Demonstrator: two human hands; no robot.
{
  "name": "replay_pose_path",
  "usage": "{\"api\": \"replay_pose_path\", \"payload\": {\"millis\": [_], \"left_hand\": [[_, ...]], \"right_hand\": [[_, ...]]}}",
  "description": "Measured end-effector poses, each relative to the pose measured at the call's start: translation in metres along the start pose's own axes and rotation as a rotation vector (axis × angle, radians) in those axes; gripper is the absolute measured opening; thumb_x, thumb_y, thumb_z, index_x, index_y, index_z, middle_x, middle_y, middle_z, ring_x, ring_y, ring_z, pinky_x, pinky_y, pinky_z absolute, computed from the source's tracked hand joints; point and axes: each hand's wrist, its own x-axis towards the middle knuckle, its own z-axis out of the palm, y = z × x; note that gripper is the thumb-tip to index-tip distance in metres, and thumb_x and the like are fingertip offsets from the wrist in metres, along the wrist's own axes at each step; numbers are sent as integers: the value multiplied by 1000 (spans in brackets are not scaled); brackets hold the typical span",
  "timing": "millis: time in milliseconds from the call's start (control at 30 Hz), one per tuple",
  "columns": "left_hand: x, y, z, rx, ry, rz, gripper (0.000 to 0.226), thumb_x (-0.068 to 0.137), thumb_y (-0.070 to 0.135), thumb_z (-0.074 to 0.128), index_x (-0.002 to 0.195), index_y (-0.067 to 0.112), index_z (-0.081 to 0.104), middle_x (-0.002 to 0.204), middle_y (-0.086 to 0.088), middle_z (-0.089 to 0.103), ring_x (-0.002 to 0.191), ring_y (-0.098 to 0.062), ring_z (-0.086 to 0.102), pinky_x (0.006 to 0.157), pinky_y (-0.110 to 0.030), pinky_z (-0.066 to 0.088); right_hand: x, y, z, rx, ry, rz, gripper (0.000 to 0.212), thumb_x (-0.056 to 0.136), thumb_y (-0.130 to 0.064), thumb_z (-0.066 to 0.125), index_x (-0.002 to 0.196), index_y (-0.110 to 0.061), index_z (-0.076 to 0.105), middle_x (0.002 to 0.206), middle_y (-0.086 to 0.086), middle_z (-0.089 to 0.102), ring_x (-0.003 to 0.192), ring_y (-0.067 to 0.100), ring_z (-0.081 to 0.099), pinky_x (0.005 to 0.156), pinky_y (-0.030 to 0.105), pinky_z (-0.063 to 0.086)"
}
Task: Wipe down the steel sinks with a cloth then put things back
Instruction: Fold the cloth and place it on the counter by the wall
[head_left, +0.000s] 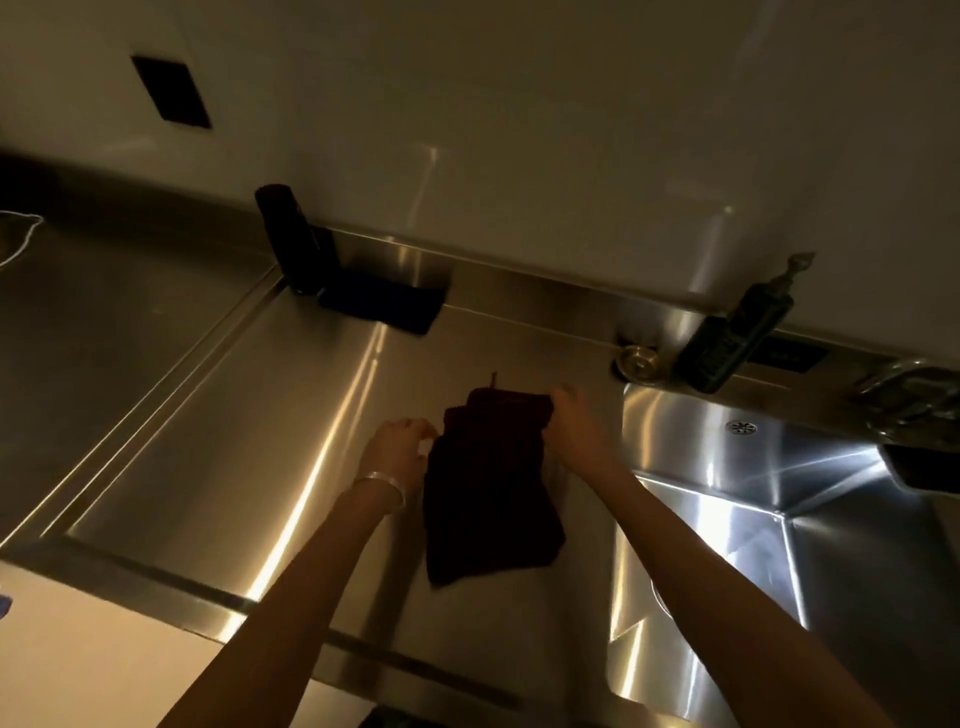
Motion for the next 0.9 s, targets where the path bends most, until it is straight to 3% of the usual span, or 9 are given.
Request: {"api": "replay_pose_path", "payload": {"millis": [100,200,267,400,500,600,700,833,900], "left_hand": [[-23,-10,18,145,-211,153,32,87,23,60,119,22,60,124,-3,55,116,-23,46,98,-27,33],[-47,-19,41,335,-367,299,55,82,53,59,131,29,47,137,3,39,122,-21,34,102,-29,30],[-59,-22,55,399,-367,360,67,78,60,58,134,28,40,141,2,31,127,-23,29,104,-32,29],[-68,-28,68,357,-265,407,63,78,49,62,131,24,41,138,-2,35,122,-23,37,98,-32,34],[-66,-31,61,315,-210,483,54,69,43,73,114,18,58,122,-7,54,100,-27,55,81,-32,46],[-67,-31,59,437,-147,617,52,37,47,88,78,21,70,83,-1,67,65,-19,62,56,-23,51],[-66,-26,58,485,-93,635,47,27,38,90,67,21,72,72,1,66,58,-17,62,54,-18,51],[-54,-19,39,518,-288,489,32,77,35,65,101,14,65,107,-5,60,95,-23,58,81,-29,43],[-46,-20,19,349,-485,377,30,82,37,61,103,16,66,108,-2,63,97,-21,59,81,-29,44]], "right_hand": [[-24,12,19,42,-157,31,32,88,2,54,119,-3,58,125,18,55,98,26,56,87,31,43],[-63,21,42,-74,-197,0,26,88,-15,61,114,-11,63,120,6,57,109,21,56,89,20,37],[-90,27,55,-149,-212,-28,31,86,-25,64,116,-17,62,123,1,53,113,17,51,93,22,37],[-126,32,71,-174,-205,10,52,81,-26,68,128,-17,50,136,1,39,121,19,45,99,27,40],[-129,33,70,-162,-125,44,59,76,-25,73,129,-15,48,137,2,39,125,23,37,101,30,39],[-127,33,64,-245,-121,10,41,83,-22,65,122,-14,54,132,3,46,123,24,40,98,29,36],[-123,26,60,-415,-186,-54,32,88,-17,52,120,-13,56,125,5,51,117,24,48,90,30,39],[-118,6,42,-378,-328,-73,33,80,-22,60,113,-13,63,110,7,63,101,23,59,80,28,43],[-117,-6,21,-256,-410,-71,28,80,-21,65,107,-11,67,94,6,67,83,15,60,73,25,41]]}}
